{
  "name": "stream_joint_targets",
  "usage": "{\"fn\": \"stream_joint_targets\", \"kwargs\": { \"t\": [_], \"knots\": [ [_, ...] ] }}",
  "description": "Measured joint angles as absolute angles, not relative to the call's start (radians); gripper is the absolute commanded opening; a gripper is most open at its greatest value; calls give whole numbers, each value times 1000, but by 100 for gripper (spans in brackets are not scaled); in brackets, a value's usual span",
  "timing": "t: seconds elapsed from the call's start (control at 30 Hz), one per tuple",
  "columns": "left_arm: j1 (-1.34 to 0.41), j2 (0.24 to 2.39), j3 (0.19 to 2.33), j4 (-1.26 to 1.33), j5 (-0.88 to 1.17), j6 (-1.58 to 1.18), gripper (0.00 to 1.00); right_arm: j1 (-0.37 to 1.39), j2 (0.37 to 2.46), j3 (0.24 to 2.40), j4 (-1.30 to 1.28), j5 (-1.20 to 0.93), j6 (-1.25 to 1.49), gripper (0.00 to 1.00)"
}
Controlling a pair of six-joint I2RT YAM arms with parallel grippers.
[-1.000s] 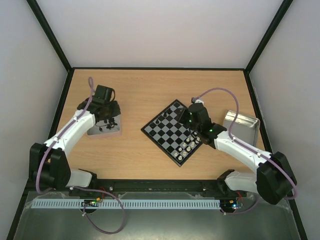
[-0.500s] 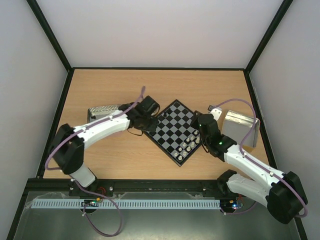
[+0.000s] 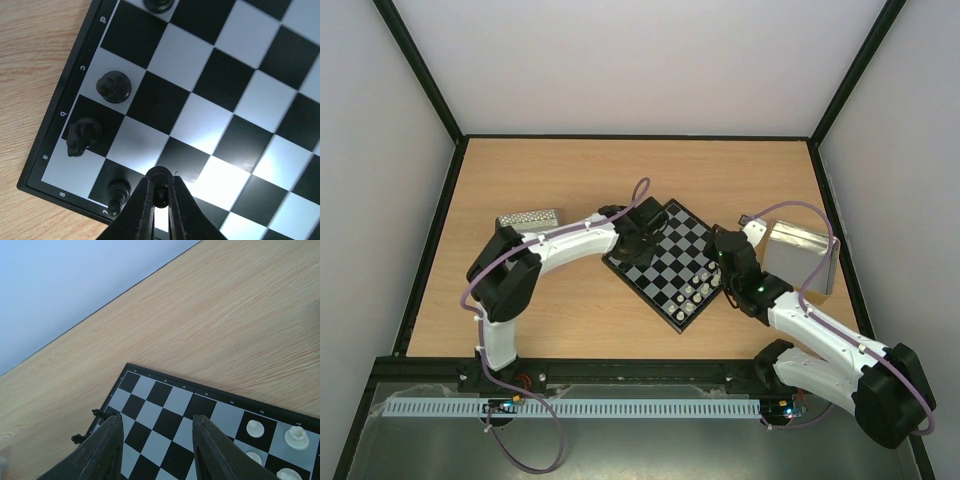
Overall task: Set up the chess pieces on the board
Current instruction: Place the chess piece on the chessboard.
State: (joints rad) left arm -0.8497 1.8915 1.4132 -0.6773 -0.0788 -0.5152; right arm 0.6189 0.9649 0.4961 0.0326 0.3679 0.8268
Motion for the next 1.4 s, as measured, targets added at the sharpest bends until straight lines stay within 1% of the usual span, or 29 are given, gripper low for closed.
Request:
{"fn": "stream_joint_targets", "kwargs": {
  "t": [0.3, 0.5, 0.8, 0.9, 1.07, 1.17, 1.3, 1.4],
  "knots": [
    [-850, 1964, 1416, -684, -133, -517, 4, 619, 976, 494, 33, 369, 827, 39],
    [-850, 1968, 1415, -679, -168, -521, 6, 619, 986, 494, 33, 361, 828, 39],
    [-846, 1969, 1406, -642, -163, -519, 8, 619, 1003, 494, 34, 343, 834, 40],
    [-843, 1971, 1406, -631, -157, -517, 11, 619, 1005, 494, 34, 337, 836, 40],
    [-841, 1971, 1405, -628, -153, -516, 26, 619, 1008, 494, 34, 331, 838, 42],
    [-841, 1971, 1398, -627, -149, -514, 32, 619, 1008, 494, 34, 327, 838, 42],
    [-841, 1971, 1396, -627, -147, -511, 37, 619, 1008, 494, 34, 319, 839, 43],
    [-841, 1959, 1396, -627, -150, -513, 39, 619, 1008, 494, 34, 316, 838, 43]
  ]
}}
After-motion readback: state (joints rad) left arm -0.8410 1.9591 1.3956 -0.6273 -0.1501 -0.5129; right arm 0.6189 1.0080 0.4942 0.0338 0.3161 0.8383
